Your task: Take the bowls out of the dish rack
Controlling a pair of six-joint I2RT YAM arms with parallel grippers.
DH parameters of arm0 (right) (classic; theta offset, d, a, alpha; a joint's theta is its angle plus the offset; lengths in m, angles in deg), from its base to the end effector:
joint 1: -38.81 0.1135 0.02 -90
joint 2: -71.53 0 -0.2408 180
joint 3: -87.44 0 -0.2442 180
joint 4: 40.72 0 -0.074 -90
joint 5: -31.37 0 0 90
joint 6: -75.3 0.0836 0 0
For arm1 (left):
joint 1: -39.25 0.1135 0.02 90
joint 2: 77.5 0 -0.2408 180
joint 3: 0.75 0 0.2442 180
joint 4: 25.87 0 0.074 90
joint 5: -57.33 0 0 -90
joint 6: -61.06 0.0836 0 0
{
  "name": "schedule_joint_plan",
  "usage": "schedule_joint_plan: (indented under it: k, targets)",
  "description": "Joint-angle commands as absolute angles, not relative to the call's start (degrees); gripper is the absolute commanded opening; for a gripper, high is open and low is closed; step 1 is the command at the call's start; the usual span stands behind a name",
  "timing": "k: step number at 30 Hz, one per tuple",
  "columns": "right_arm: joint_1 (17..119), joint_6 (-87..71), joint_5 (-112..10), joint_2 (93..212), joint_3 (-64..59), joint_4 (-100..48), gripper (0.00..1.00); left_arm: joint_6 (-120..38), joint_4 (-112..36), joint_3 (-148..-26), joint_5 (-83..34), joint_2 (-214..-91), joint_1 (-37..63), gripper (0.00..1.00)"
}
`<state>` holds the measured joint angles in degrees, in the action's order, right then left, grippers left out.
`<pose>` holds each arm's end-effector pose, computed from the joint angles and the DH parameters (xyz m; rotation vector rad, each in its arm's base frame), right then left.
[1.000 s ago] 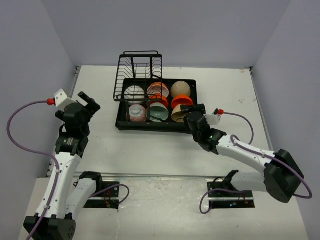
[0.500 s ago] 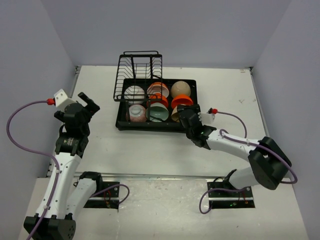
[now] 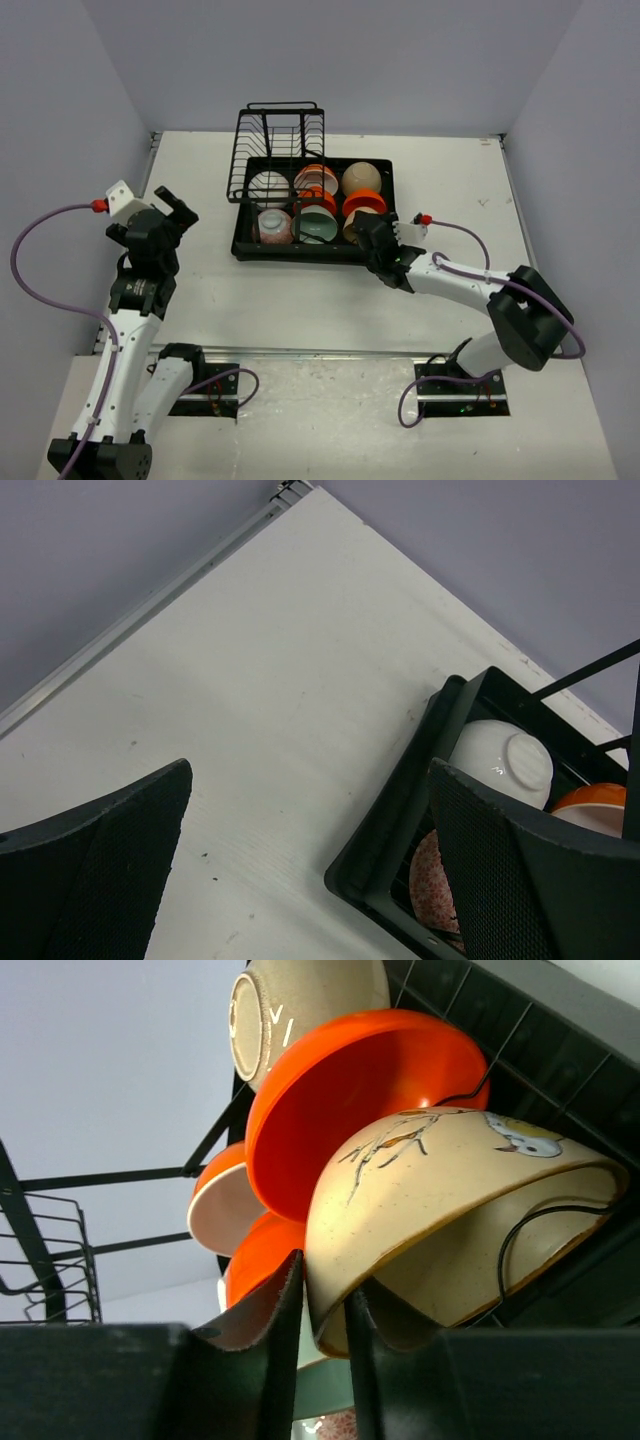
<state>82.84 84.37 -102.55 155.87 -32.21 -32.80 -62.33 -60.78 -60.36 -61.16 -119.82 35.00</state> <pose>0.2799 0.1900 0.1829 1.3229 1.5687 0.7993 0.2180 0.0238 0.3036 -0.7803 1.6664 0.0077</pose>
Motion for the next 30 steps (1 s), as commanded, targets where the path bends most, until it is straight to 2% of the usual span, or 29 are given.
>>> schedule_joint_plan:
  k: [1,4,13,14,21,30]
  targets:
    - [82.9,86.3,-107.1,156.5,-30.6,-31.0,0.13,-61.3,-60.1,-60.2,-62.1,-119.0,35.1,1.0]
    - [83.0,85.1,-106.3,157.1,-30.7,-31.8,0.0,-61.4,-60.0,-60.2,-61.9,-119.1,35.1,1.0]
    - [83.1,72.0,-101.9,158.9,-37.0,-48.6,0.0,-61.1,-58.8,-58.9,-60.8,-119.3,35.1,1.0]
    - [83.3,69.6,-101.4,159.1,-39.0,-55.1,0.0,-61.2,-58.3,-58.7,-60.5,-119.4,35.1,1.0]
    - [83.6,54.1,-98.5,159.6,-44.6,-73.2,0.0,-61.4,-56.4,-56.6,-59.3,-120.2,35.1,1.0]
    - [83.6,43.5,-93.4,165.3,-51.3,-98.5,0.0,-61.2,-55.4,-55.7,-58.9,-120.2,35.1,1.0]
